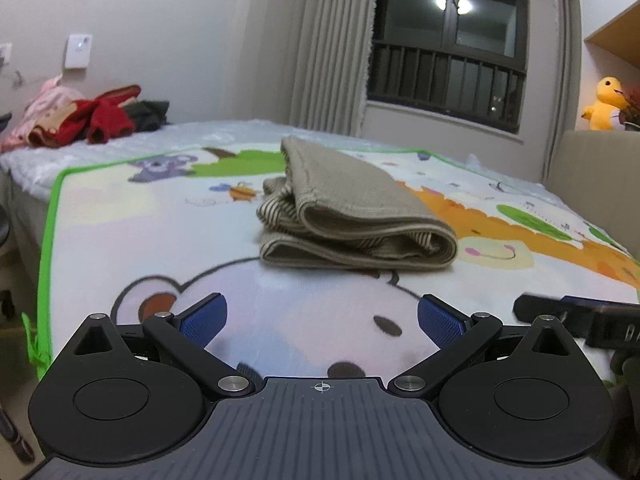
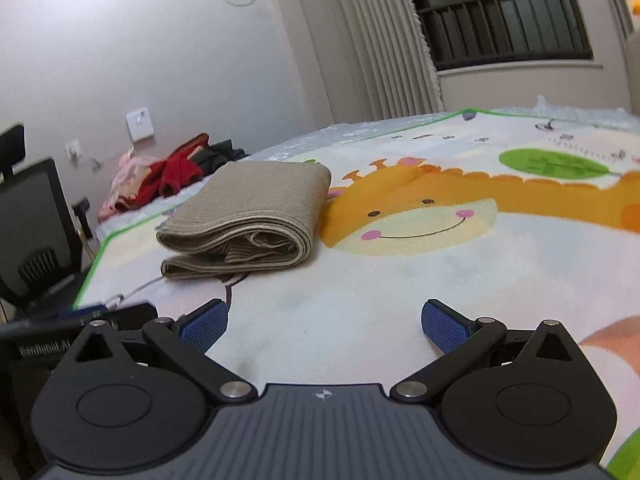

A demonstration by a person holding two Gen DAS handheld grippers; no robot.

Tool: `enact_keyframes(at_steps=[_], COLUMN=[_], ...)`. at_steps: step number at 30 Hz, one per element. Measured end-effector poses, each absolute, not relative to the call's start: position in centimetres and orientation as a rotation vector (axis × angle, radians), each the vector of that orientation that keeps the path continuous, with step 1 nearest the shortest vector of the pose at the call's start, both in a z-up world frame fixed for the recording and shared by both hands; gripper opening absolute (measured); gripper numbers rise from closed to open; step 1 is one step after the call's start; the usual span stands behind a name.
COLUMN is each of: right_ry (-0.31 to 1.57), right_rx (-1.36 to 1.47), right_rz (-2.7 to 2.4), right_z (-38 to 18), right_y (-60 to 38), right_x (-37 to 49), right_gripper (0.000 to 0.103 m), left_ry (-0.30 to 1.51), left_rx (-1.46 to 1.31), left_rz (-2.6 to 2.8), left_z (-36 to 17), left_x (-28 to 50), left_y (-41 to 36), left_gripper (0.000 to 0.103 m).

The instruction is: Fold clothes

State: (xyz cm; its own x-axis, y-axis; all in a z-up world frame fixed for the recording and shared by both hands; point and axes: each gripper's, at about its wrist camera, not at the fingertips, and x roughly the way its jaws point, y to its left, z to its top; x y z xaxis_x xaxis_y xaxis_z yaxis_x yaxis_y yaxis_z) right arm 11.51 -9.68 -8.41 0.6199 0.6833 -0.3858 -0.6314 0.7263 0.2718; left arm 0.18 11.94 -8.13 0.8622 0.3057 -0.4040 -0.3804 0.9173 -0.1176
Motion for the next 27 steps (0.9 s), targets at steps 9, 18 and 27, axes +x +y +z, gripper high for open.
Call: enact_keyframes(at_steps=[9, 18, 27], right_ry=[0.458, 0.46, 0.461], right_rx=[0.091, 0.093, 0.098], right_rz=[0.735, 0.734, 0.737], right_z=[-8.55, -8.71, -8.72], right_y=[-9.83, -10.0, -10.09], right_x=[10.72, 10.62, 10.67], right_gripper=[0.103, 0.103, 0.103], left_ry=[0.386, 0.398, 0.398], left_rx=[-0.189, -0.204, -0.214], left_rz=[0.337, 0.325, 0.318], left_z=[-8.35, -8.63, -8.72], left_x=[0.02, 0.15, 0.05], left_y=[11.49, 11.65, 11.66], left_gripper=[0.103, 0.103, 0.103])
